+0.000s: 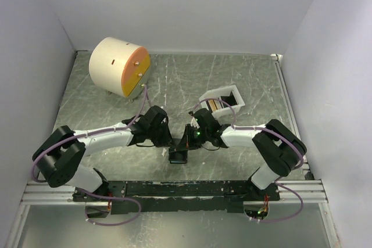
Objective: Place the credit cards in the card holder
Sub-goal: Close the card holder at the center of the board.
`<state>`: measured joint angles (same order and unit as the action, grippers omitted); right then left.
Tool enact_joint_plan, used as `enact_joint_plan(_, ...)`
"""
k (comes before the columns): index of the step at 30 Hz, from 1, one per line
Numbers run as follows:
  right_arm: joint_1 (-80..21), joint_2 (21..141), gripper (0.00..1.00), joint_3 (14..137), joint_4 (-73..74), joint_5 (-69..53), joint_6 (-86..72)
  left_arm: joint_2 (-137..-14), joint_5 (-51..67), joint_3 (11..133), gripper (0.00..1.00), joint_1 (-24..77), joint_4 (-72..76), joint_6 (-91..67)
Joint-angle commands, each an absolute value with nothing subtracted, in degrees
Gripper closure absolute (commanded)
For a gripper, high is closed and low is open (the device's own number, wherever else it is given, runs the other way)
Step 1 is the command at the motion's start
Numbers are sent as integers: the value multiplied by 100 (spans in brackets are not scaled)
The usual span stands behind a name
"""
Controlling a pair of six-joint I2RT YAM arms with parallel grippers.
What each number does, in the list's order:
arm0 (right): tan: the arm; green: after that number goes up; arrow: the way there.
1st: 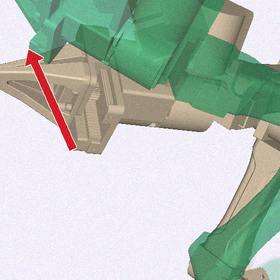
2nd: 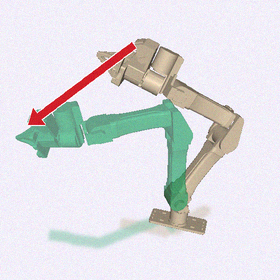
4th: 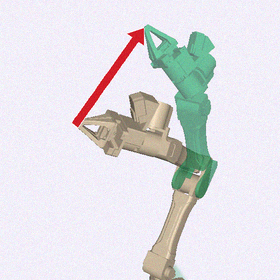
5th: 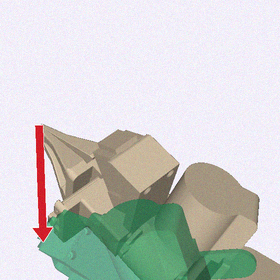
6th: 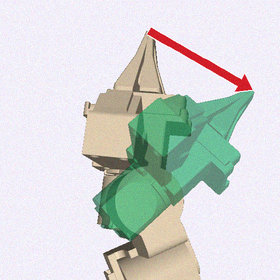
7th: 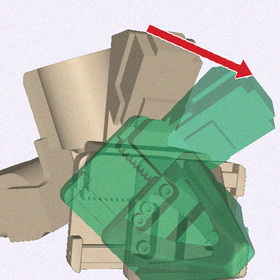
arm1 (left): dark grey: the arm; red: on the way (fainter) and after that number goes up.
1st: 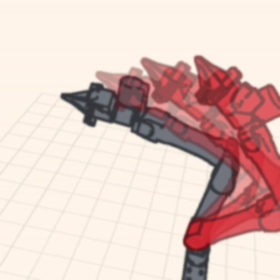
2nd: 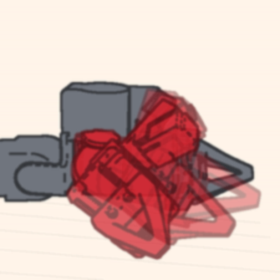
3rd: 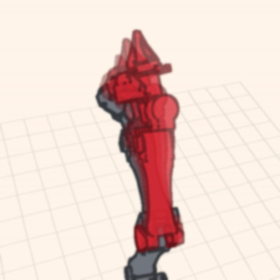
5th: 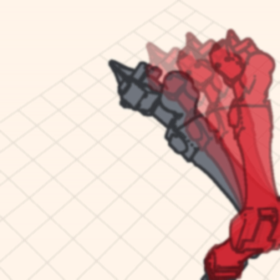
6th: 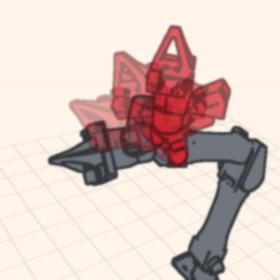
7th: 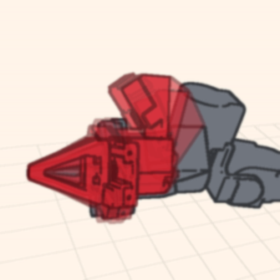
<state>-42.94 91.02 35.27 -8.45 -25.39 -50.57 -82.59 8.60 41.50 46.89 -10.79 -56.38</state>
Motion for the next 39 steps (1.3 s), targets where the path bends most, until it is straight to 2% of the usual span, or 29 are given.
enact_joint_plan(1, -4245, 9354, 100, 3474, -630, -2284, -4982, -8467, 1069, 4083, 88, 4741, -849, -5634)
enact_joint_plan(28, -3948, 10156, 100, 3720, -97, -2339, -4612, -9029, 751, 4202, 90, 4758, -1379, -5496)
enact_joint_plan(36, -3946, 10030, 100, 3679, -152, -2413, -4577, -9016, 888, 4263, 89, 4765, -1297, -5495)
enact_joint_plan(39, -3962, 9710, 94, 3829, 22, -2354, -4536, -8855, 862, 4371, 88, 4771, -1403, -5496)
